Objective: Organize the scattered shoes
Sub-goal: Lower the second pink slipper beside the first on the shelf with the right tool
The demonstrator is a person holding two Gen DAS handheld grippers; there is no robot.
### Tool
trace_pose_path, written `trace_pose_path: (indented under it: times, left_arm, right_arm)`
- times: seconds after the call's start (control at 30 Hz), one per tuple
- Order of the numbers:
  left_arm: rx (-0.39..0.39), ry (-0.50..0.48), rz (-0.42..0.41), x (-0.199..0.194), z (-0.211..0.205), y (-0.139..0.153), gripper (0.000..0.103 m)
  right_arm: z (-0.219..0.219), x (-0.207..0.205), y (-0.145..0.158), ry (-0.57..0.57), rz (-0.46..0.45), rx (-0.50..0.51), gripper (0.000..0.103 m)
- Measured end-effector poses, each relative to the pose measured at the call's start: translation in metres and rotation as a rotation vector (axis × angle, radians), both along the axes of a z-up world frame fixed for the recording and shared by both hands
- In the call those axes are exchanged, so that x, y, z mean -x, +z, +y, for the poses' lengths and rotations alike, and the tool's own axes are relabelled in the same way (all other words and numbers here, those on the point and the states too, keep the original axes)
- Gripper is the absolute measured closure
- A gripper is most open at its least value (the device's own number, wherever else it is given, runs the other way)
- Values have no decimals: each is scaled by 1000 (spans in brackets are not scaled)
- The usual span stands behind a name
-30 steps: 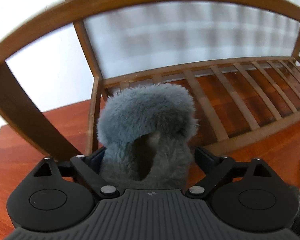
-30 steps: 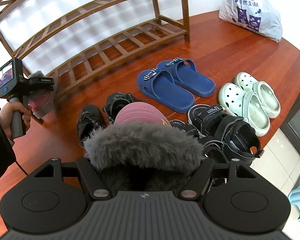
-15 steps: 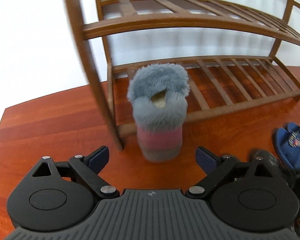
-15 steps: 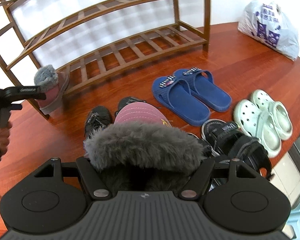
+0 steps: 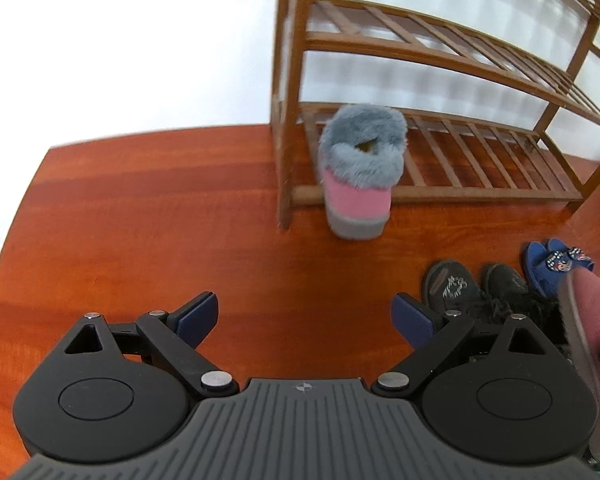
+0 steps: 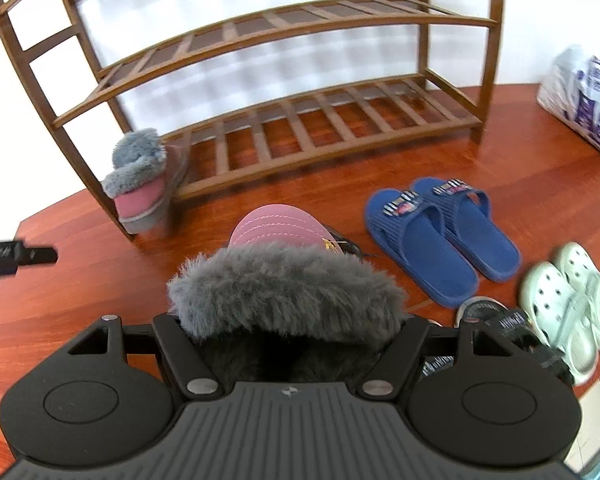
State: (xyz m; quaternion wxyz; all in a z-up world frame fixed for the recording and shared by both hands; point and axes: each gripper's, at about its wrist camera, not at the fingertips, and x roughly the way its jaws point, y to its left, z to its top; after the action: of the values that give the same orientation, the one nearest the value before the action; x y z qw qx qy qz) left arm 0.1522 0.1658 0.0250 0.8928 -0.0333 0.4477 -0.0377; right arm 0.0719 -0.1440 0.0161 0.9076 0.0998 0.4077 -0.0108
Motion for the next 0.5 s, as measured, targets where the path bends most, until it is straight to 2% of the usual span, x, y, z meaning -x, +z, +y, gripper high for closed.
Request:
trace_pose_path:
  times: [0.27,0.5]
  left_arm:
    - [17,28,-12,31,32,15,8]
    - [5,37,-13,40,53,17,8]
  right_arm:
    - [20,-49,2,40,-33,23,27]
    - [47,-107,-5,78,-50,56,27]
